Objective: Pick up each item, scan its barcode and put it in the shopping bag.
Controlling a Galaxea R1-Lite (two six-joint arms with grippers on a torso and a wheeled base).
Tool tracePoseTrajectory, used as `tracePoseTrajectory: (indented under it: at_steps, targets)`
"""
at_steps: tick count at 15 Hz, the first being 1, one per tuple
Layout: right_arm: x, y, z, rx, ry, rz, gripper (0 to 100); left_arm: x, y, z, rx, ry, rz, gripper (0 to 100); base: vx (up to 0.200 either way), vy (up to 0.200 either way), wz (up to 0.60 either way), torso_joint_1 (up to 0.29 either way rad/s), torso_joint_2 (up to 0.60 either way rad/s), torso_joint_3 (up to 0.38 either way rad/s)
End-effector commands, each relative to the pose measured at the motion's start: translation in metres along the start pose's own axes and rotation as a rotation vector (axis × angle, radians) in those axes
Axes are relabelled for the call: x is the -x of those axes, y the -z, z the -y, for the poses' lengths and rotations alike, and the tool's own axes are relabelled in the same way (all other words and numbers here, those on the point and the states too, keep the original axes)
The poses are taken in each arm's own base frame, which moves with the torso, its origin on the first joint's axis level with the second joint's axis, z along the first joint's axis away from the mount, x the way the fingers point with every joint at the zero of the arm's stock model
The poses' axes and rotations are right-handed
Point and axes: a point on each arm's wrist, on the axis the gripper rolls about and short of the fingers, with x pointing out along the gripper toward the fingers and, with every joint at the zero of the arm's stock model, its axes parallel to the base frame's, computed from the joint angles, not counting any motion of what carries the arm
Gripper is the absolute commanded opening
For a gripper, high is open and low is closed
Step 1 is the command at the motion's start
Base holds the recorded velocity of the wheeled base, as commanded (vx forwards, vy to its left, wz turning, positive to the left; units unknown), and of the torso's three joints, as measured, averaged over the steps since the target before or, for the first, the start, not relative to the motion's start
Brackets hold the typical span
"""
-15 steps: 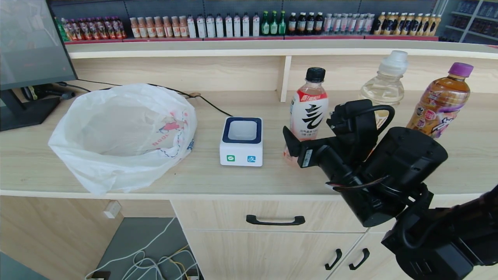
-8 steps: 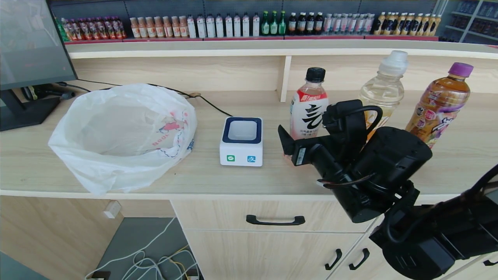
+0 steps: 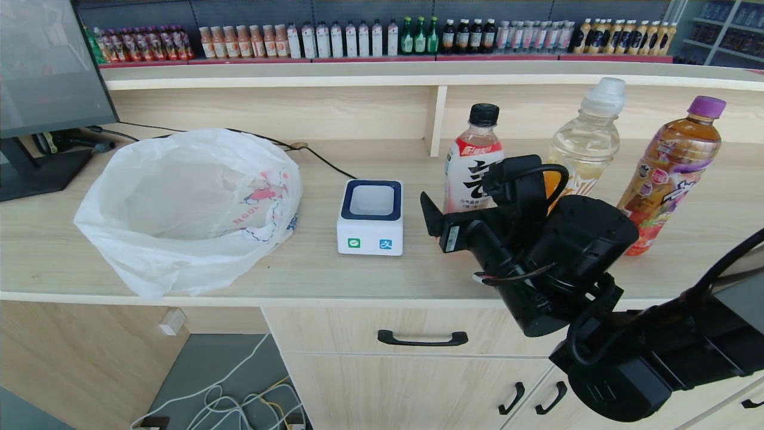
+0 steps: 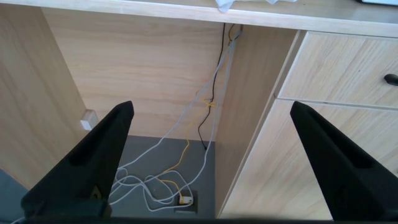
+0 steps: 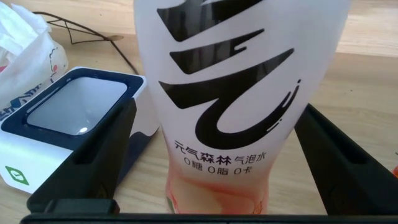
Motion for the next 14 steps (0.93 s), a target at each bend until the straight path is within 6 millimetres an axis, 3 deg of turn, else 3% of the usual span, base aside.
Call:
tracePoseTrajectory:
  at_steps: [1, 8, 9, 14]
  targets:
    - [-0.0005, 0.0011, -0.0006, 0.001, 0.000, -0.002, 100, 0.0000, 0.0000, 0.0000, 0.000, 0.000, 0.000, 100, 0.000, 0.000, 0.00, 0.000, 0.00, 0.000]
    - [-0.0048, 0.0028, -0.0031, -0.001, 0.001, 0.002, 100, 0.0000, 0.0000, 0.0000, 0.000, 0.000, 0.000, 100, 0.000, 0.000, 0.00, 0.000, 0.00, 0.000]
    - [-0.0053, 0.0041, -0.0036, -0.002, -0.001, 0.001, 0, 0.0000, 0.0000, 0.0000, 0.000, 0.000, 0.000, 100, 0.000, 0.000, 0.00, 0.000, 0.00, 0.000]
    - [-0.0052, 0.0040, -0.0041, -0.004, -0.002, 0.005, 0, 0.0000, 0.0000, 0.0000, 0.000, 0.000, 0.000, 100, 0.000, 0.000, 0.00, 0.000, 0.00, 0.000]
